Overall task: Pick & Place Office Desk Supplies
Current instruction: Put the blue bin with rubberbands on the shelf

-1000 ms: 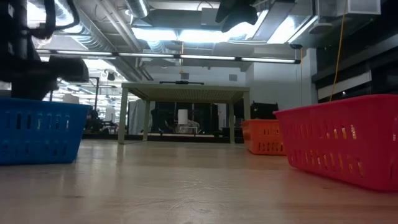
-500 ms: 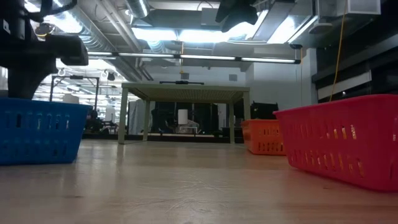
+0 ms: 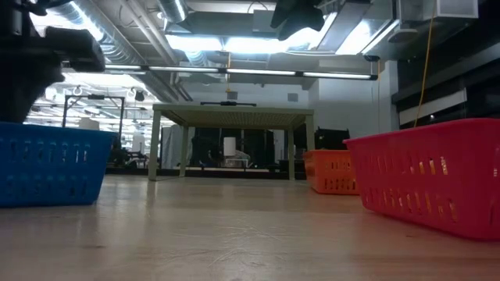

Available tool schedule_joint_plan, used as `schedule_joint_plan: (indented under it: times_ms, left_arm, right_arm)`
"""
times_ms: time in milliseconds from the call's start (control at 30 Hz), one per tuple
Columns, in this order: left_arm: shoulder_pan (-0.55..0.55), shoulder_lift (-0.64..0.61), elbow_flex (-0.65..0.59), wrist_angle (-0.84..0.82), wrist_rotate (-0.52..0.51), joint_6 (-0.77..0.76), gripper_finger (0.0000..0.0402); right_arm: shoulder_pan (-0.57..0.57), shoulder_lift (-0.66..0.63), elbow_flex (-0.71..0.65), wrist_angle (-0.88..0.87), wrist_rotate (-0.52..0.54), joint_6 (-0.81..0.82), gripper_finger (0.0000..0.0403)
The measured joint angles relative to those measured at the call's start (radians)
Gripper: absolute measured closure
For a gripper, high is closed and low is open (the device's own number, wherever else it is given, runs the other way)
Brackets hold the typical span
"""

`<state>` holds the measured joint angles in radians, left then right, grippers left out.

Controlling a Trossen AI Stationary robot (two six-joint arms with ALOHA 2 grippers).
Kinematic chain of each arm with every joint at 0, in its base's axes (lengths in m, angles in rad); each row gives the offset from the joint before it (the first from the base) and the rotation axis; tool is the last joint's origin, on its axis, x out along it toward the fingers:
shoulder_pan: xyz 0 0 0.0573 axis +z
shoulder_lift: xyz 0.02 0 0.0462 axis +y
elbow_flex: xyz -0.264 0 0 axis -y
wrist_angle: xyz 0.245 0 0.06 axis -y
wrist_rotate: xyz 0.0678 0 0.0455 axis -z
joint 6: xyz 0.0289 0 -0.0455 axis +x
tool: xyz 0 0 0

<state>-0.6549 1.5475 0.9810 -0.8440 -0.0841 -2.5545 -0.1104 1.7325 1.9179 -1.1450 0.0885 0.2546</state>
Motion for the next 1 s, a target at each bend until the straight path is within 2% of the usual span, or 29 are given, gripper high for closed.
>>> schedule_joint_plan:
  times_ms: [133,367,433,733,867,1000]
  left_arm:
    - [-0.008,0.000,0.000,0.000,0.025,0.009,0.0233]
    - [-0.013,0.000,0.000,-0.003,0.021,0.040,0.0365]
    - [-0.012,0.000,0.000,-0.008,0.016,0.050,0.0389]
    - [-0.004,-0.018,0.000,-0.026,-0.002,0.069,0.0396]
    - [-0.004,-0.077,0.014,-0.060,-0.086,0.078,0.0397]
    - [0.009,-0.153,0.071,-0.183,-0.182,0.106,0.0397]
  right_arm:
    - [0.000,0.000,0.000,0.000,0.000,0.000,0.0186]
    - [-0.002,0.000,0.000,0.000,0.000,0.003,0.0186]
    - [-0.002,0.000,0.000,0.001,0.000,0.008,0.0186]
    - [-0.002,0.000,0.000,0.001,0.000,0.022,0.0186]
    - [-0.002,0.000,0.000,0.001,0.000,0.023,0.0186]
    - [-0.002,0.000,0.000,0.004,0.000,0.026,0.0186]
